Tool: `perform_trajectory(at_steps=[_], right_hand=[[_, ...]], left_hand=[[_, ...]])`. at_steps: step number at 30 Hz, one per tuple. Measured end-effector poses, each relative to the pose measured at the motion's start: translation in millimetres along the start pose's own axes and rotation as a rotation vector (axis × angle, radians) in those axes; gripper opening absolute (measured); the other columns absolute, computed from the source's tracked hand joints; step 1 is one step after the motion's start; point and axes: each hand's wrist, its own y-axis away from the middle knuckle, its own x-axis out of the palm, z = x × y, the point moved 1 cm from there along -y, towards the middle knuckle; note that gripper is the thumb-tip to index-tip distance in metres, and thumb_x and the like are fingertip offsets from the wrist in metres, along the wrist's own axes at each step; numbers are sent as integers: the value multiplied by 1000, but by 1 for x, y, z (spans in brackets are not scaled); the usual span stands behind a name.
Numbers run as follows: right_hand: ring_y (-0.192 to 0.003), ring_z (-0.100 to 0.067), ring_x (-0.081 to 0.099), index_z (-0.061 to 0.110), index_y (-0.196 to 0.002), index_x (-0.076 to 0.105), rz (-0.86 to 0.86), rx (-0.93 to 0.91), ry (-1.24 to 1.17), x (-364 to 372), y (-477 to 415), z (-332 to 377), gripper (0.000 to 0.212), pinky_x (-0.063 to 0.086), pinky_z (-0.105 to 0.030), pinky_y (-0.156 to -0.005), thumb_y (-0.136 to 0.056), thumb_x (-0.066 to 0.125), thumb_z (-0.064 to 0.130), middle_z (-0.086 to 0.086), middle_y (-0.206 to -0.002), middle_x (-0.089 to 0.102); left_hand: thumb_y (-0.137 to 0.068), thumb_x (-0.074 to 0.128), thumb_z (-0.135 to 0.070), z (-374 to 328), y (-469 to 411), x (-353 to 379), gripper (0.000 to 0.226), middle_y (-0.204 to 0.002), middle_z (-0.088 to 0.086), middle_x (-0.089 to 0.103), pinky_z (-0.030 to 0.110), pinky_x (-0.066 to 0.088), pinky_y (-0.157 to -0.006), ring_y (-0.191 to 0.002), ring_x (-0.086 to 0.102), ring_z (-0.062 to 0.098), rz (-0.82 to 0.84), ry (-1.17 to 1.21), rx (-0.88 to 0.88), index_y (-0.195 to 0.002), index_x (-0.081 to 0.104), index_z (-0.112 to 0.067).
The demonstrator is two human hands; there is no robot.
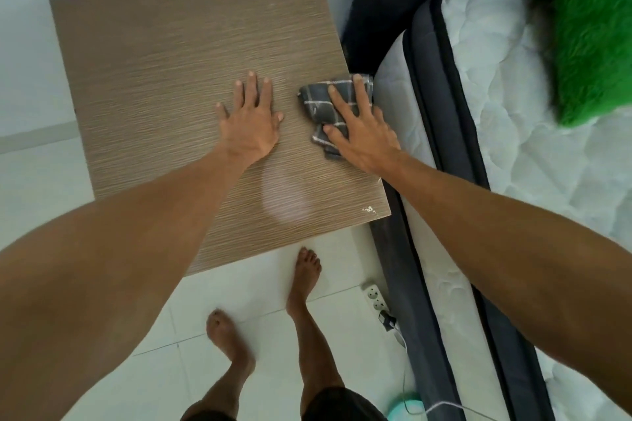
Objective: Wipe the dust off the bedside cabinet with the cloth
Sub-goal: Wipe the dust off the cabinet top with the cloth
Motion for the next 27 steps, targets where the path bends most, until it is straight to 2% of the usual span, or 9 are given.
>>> perform_trajectory(at_steps=[7,10,15,18,20,23,27], right_hand=[[-121,-42,40,44,-153,-9,-13,77,20,40,87,-6,70,43,-53,-99,-98,32,58,-4,-162,-23],[-123,-42,41,43,-152,-10,-32,84,38,60,123,-12,71,43,-52,-101,-98,33,55,-6,-161,-22],[-135,-47,32,35,-156,7,-71,181,-61,84,176,-10,70,42,-57,-104,-99,48,35,-12,-162,-13],[-137,-50,28,25,-157,14,-91,234,-40,93,197,4,68,42,-55,-105,-98,49,23,-20,-161,-5],[-137,-50,29,21,-156,18,-87,262,-19,99,208,14,65,39,-53,-106,-98,48,23,-22,-160,1],[-129,-48,38,20,-153,26,-25,263,53,112,224,36,61,41,-50,-104,-96,48,25,-18,-157,13],[-127,-47,40,21,-151,30,-35,236,65,125,244,73,58,41,-51,-102,-96,48,28,-16,-157,17]], left_hand=[[-103,30,-38,1,29,10,63,-164,8,-7,62,13,-115,-150,-2,33,28,1,53,-155,1,-18],[-103,31,-37,5,52,21,62,-164,9,-4,63,15,-115,-150,0,33,20,-13,93,-155,4,-17],[-103,34,-34,18,100,43,62,-164,7,-3,61,17,-115,-150,1,32,35,-15,139,-155,6,-16],[-102,37,-33,34,131,55,62,-163,6,-2,60,21,-113,-149,4,32,28,-28,172,-154,9,-16],[-101,38,-32,48,153,62,60,-163,6,0,61,23,-112,-149,6,32,16,-31,192,-153,12,-16],[-102,37,-31,71,186,70,59,-164,6,0,60,23,-113,-150,5,32,26,-27,207,-153,12,-16],[-103,36,-32,107,232,82,59,-163,6,1,59,24,-113,-149,7,32,23,-42,208,-153,11,-15]])
